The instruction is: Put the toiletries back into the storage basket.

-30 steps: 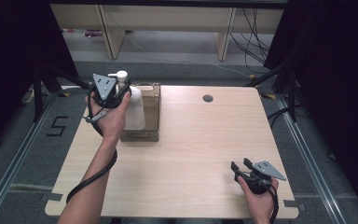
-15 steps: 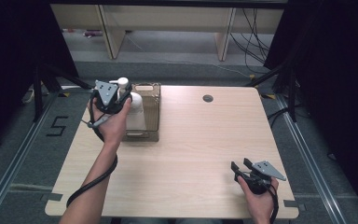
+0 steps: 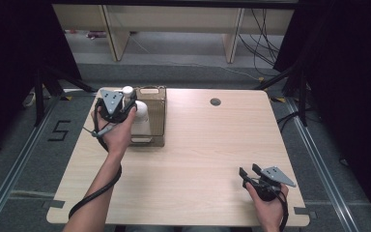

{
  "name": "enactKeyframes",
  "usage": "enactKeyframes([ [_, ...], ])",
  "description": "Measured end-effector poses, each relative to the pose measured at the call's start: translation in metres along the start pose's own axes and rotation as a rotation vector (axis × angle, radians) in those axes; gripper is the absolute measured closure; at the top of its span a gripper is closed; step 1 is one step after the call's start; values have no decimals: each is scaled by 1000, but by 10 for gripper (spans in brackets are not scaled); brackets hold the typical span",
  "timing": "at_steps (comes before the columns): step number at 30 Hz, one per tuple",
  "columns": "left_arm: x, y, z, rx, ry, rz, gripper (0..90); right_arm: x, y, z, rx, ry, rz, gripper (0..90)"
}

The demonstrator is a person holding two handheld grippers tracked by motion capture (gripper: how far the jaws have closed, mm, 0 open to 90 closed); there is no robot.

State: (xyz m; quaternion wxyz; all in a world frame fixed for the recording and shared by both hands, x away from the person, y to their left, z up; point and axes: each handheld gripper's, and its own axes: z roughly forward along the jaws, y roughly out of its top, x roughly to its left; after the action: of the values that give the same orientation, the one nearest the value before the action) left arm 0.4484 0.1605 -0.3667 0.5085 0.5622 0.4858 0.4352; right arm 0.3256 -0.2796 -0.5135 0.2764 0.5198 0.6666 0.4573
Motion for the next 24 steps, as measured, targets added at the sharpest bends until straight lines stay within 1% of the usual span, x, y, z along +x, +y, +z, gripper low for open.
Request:
enactKeyframes([
  [2, 0, -2, 0, 6, 2, -5, 594, 0, 0, 0, 3, 3, 5, 431],
  [4, 0, -3, 0, 6, 5, -6, 594, 0, -1, 1, 1, 17, 16, 429],
  [5, 0, -4, 0, 9, 4, -6, 593, 0, 0, -1, 14, 12, 22, 429],
  [6, 0, -5, -1, 13, 4, -7, 594, -1, 0, -1, 12, 5, 10, 429],
  [7, 0, -6, -1, 12, 5, -9, 594, -1, 0, 1, -4, 12, 19, 429],
  [8, 1, -8, -1, 15, 6, -12, 594, -1, 0, -1, 9, 4, 22, 429],
  [9, 1, -9, -2, 15, 9, -14, 594, -1, 0, 0, 7, 6, 23, 429],
  [10, 2, -9, -3, 15, 10, -16, 593, -1, 0, 0, -3, -1, -2, 430],
  [11, 3, -9, -4, 14, 11, -22, 593, -1, 0, -1, 6, -7, 1, 430],
  [12, 4, -9, -4, 13, 11, -22, 593, 2, 0, -2, 23, -1, 46, 429],
  [13, 4, -9, -5, 12, 10, -18, 593, 2, 0, -2, 20, -3, 59, 429],
  [14, 4, -10, -5, 11, 12, -17, 593, -1, 0, -1, 5, -8, 16, 429],
  [16, 4, -10, -5, 7, 12, -18, 593, -1, 0, 0, 1, 4, 18, 429],
  [17, 5, -10, -5, 6, 12, -17, 593, -1, 0, -1, 2, -6, 15, 429],
  [20, 4, -11, -6, 7, 13, -15, 591, -1, 0, -1, 3, -7, 17, 429],
  [21, 4, -11, -6, 6, 13, -16, 590, 3, 0, -2, 20, -4, 59, 429],
  [22, 5, -11, -6, 6, 12, -11, 589, 2, 0, -1, 10, 0, 53, 429],
  [23, 5, -11, -5, 6, 11, -6, 587, 2, 0, -1, 15, 11, 51, 429],
  [24, 5, -11, -5, 6, 9, -8, 587, 1, 0, 0, 5, 6, 44, 429],
])
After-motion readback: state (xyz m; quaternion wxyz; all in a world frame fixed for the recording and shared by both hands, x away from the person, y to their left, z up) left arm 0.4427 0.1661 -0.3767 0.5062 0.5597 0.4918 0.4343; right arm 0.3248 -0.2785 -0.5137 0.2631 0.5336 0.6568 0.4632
